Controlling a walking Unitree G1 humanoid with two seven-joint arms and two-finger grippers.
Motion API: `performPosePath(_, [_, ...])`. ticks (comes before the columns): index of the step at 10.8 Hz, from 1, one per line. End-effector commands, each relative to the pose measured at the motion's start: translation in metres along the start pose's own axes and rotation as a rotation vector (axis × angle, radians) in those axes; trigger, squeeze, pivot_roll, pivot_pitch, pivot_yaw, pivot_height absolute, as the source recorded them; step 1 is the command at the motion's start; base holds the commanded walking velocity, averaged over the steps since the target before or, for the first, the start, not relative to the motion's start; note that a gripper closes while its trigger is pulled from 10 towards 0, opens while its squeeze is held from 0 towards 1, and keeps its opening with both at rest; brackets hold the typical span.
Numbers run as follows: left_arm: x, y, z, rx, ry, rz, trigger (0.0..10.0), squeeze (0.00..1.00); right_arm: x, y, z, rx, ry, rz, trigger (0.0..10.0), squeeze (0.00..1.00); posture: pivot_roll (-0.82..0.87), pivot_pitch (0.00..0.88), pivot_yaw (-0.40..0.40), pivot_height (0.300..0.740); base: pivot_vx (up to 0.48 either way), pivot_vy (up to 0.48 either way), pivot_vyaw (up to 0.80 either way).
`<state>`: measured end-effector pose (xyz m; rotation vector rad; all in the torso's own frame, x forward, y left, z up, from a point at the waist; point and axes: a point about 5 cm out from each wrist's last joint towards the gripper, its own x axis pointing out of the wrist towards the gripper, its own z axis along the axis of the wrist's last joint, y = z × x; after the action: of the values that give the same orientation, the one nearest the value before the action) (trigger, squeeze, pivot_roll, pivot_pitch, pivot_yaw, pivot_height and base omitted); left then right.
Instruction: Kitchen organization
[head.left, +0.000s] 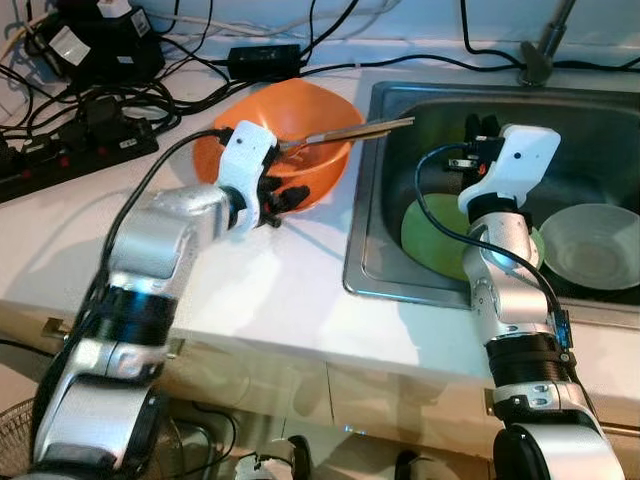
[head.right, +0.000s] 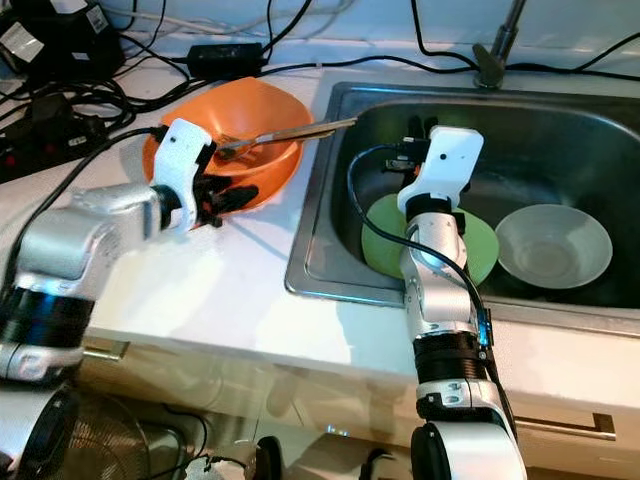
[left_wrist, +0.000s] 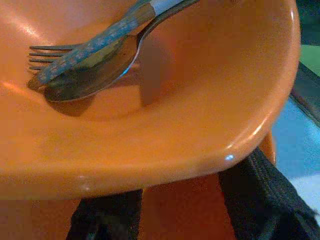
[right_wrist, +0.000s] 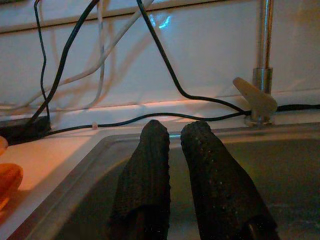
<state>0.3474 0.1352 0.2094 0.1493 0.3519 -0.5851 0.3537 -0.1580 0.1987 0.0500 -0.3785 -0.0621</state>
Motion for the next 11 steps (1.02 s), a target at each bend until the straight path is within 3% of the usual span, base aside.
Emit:
performPosePath(1, [-0.002,-0.004,-0.016,-0.016,0.075,-0.026,10.0,0.0,-0.01,-0.003,-0.02,0.01,0.086,-0.019,10.0,0.0,0.16,0.158,0.132,0.74,0.0,0.0,0.0])
performPosePath(4, [-0.019,-0.011,-0.025,-0.045,0.108,-0.042,10.0,0.0,-0.009,-0.003,-0.021,0.014,0.09,-0.022,10.0,0.0,0.18,0.157,0.136,0.74,0.0,0.0,0.0])
performPosePath(8, [-0.05,-0.022,-0.026,-0.072,0.097,0.018,10.0,0.0,-0.006,-0.005,-0.022,0.011,0.094,-0.023,10.0,0.0,0.21,0.144,0.123,0.74,0.0,0.0,0.0])
performPosePath(11, [-0.055,-0.017,-0.012,-0.068,0.01,0.126,10.0,0.0,0.002,-0.005,-0.02,0.009,0.088,-0.015,10.0,0.0,0.22,0.119,0.103,0.74,0.0,0.0,0.0])
